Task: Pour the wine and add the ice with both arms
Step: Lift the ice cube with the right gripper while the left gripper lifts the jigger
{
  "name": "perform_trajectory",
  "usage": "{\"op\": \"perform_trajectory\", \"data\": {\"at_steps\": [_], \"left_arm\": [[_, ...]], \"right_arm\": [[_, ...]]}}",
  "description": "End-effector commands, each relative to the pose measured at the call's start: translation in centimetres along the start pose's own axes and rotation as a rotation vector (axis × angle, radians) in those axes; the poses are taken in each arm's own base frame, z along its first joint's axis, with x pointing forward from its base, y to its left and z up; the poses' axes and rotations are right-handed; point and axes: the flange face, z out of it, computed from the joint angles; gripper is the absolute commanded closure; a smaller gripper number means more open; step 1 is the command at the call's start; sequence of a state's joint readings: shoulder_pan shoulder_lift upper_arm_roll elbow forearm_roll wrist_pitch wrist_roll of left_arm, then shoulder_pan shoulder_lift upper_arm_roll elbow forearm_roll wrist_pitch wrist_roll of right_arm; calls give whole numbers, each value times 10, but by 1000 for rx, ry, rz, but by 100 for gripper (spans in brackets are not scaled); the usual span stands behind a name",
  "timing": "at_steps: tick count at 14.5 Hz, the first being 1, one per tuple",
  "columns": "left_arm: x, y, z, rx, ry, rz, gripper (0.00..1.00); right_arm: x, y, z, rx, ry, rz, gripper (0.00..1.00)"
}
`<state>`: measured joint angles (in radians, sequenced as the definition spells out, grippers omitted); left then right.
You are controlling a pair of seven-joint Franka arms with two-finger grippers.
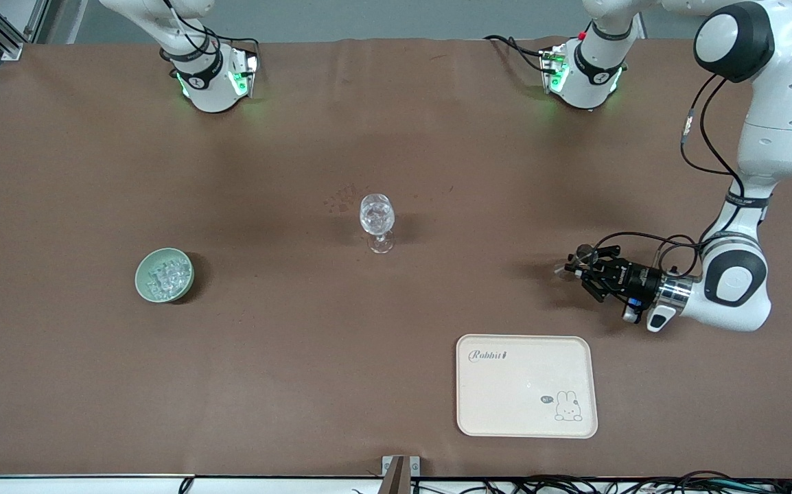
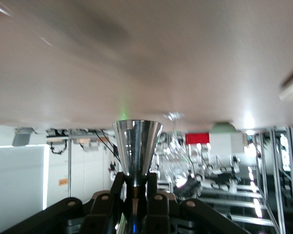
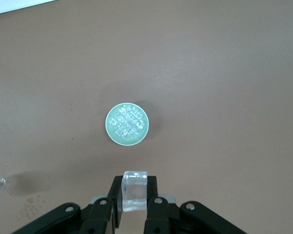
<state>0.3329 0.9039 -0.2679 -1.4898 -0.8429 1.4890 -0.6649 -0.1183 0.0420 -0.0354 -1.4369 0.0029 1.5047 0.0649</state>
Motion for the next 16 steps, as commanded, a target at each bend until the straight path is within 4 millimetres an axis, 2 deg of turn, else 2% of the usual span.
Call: {"op": "perform_trajectory", "data": {"at_steps": [1,3,4,7,8,11,13,15,16], "left_arm": [[-37,24,19,-14,-2,14,100],[-66,41,36,5,35,28,100],[-73,47,48,11,54,16,100],[-120,68,98,-6,138,-42,100],[-131,76,114,-7,159,-69,100],[-178,98,168,-10,237,-138,100],[-208,105,201,-8,273,-168,100],[-236,108,224,-11,302,-190,100],[-243,109,232,-6,305,-200,100]], "right_arm": [[-16,-5,3,14,18,-16,99],[-17,-10,2,16,14,-24,99],[-18,-11,3,15,5,-27,99],[-19,-17,2,14,-2,-39,99],[-20,-26,0,7,3,-54,99],[-19,-28,-8,6,20,-59,99],[-19,-28,-9,6,24,-57,99],[-19,-28,-10,6,24,-57,99],[-20,-28,-9,5,15,-60,99]]}}
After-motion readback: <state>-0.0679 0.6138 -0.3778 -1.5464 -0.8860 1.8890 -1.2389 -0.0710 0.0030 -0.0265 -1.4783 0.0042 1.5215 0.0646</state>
